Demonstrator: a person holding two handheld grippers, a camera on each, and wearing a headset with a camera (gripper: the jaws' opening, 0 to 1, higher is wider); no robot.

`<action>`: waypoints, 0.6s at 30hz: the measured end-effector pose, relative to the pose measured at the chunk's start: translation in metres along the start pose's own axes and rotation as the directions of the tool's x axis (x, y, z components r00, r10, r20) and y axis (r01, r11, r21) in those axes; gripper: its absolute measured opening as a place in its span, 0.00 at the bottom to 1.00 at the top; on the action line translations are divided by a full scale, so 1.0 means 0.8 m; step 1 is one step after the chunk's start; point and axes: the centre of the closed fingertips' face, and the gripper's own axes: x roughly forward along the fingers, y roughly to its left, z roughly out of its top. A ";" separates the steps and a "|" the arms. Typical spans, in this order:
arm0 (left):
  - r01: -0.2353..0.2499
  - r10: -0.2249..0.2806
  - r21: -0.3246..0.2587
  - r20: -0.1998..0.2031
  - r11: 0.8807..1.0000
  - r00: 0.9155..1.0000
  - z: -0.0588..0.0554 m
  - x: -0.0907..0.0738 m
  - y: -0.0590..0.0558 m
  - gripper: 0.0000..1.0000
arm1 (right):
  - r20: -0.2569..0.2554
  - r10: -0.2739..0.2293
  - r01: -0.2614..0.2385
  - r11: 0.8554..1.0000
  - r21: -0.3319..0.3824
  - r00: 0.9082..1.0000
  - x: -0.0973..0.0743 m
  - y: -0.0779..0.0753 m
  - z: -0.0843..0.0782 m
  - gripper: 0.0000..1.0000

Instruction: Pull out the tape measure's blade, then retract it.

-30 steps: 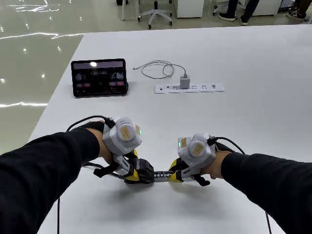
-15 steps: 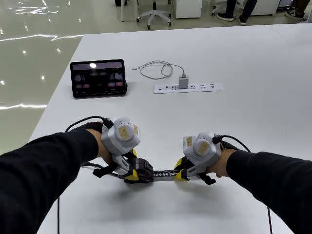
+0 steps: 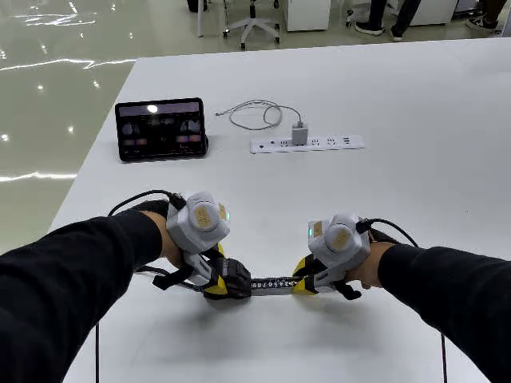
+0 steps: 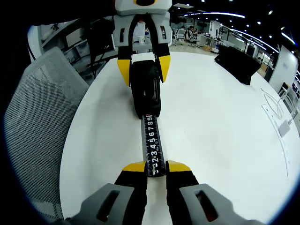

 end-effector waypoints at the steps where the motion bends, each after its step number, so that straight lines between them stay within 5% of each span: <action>1: -0.001 0.001 -0.001 0.001 1.000 1.000 0.000 0.000 0.000 0.29 | -0.002 0.000 0.000 1.000 -0.001 1.000 -0.001 0.000 -0.001 0.10; 18: -0.001 0.001 -0.003 0.007 1.000 1.000 0.000 0.000 0.000 0.29 | -0.016 -0.003 0.003 1.000 0.003 1.000 -0.014 -0.002 -0.017 0.10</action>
